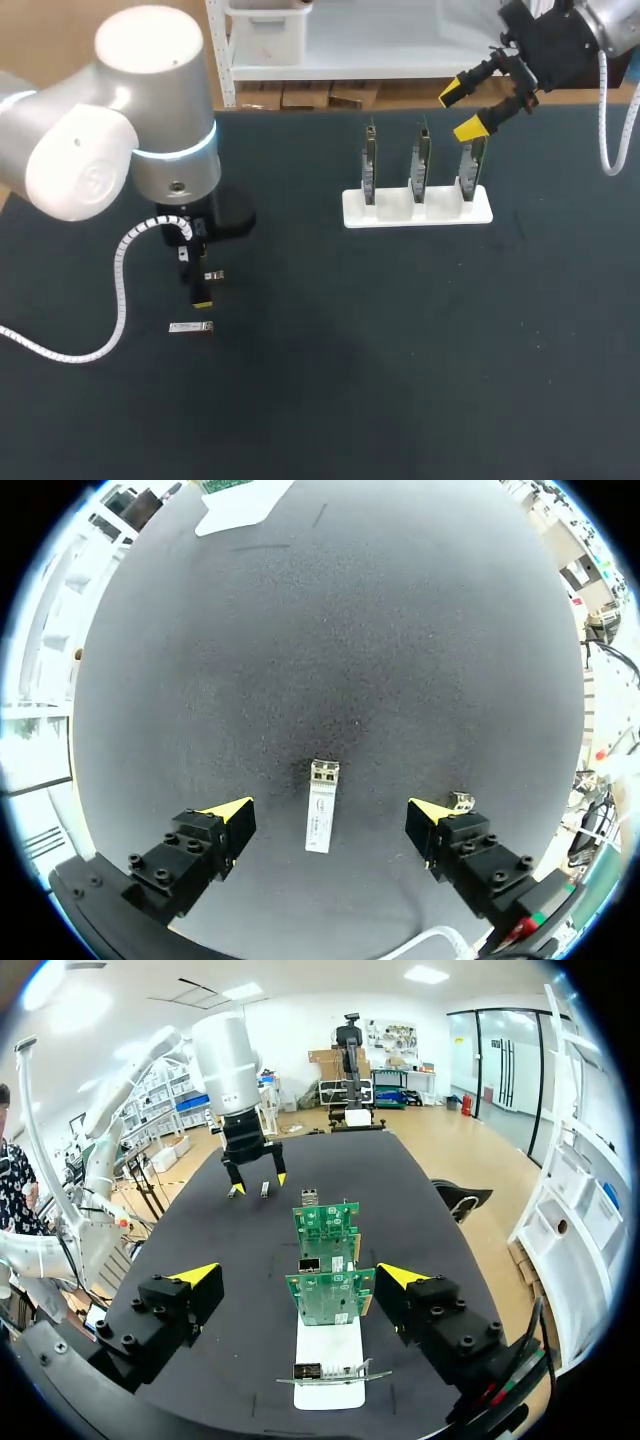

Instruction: Pick up the optical module with the left hand, and insert it into the network port with the right hand.

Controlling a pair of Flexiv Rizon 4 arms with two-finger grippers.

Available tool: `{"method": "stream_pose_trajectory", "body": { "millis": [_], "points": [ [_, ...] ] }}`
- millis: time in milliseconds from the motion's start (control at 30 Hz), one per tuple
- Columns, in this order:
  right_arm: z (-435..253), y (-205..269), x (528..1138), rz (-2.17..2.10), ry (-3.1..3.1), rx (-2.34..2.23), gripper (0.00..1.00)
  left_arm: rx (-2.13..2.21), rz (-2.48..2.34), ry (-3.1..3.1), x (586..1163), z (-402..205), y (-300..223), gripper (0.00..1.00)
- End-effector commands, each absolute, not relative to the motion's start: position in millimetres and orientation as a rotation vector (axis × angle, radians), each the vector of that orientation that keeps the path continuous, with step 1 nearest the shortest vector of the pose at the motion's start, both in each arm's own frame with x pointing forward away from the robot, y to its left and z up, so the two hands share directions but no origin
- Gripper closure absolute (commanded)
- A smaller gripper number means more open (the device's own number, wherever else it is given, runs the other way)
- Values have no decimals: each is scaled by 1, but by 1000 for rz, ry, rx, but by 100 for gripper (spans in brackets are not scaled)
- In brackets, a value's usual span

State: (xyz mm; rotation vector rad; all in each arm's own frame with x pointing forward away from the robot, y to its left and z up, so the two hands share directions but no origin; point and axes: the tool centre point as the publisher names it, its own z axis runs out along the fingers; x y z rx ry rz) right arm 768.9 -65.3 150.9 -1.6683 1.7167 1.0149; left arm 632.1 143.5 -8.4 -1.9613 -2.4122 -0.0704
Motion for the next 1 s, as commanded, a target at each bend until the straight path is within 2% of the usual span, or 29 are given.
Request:
{"method": "stream_pose_trajectory", "body": {
  "millis": [33,1000],
  "points": [
    [151,-65,769,1015,1716,-1668,0,-1958,-67,-2406,635,-8,145,0],
    [151,-65,769,1015,1716,-1668,0,-1916,-16,-2361,636,-20,153,0]
  ]
}}
